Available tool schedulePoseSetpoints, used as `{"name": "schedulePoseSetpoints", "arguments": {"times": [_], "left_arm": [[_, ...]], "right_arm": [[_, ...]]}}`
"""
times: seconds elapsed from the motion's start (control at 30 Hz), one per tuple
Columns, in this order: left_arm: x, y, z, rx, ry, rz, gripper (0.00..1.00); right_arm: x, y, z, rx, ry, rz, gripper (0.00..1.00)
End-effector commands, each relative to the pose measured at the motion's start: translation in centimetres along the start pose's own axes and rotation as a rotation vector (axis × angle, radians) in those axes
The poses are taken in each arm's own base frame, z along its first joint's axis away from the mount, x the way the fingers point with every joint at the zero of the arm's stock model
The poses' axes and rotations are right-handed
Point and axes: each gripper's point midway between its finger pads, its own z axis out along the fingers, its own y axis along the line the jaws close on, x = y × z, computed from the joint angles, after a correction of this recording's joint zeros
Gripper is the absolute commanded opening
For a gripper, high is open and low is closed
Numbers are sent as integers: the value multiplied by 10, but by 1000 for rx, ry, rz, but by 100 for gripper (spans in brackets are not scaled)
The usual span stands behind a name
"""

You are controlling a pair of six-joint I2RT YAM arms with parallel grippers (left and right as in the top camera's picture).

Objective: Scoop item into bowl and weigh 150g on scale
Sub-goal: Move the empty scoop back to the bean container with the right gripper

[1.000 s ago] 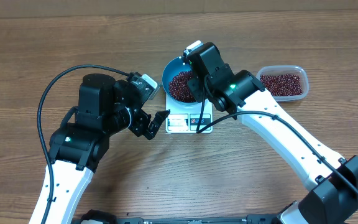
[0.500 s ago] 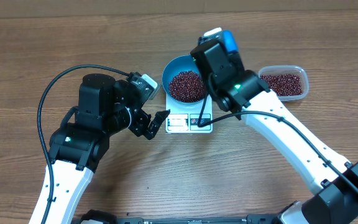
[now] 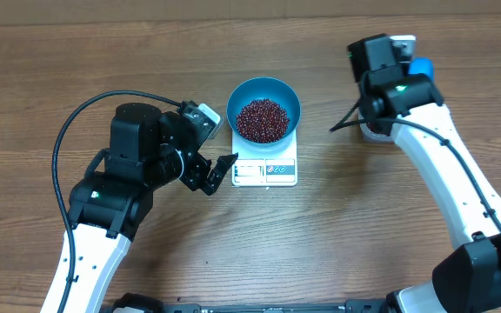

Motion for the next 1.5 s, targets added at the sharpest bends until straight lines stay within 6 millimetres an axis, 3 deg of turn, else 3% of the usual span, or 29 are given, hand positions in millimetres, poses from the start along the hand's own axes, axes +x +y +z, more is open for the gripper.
{"name": "schedulePoseSetpoints", "arguments": {"times": [0.0,0.17,0.43,0.8,1.2,1.47], "left_arm": [[-10,-1,-4,12,-28,0,99],[-10,-1,-4,12,-27,0,100],[-10,-1,-4,12,-27,0,100],[-10,-1,-4,12,-27,0,100],[-10,-1,-4,12,-28,0,100],[-10,-1,-4,12,-27,0,99]], "right_arm": [[-6,-16,-2,-55,9,89,4],[17,-9,16,-139,101,103,4],[40,0,35,-129,142,79,4],[71,31,60,-214,165,75,4],[80,69,51,-430,215,88,4],[67,83,42,-542,210,174,4]]}}
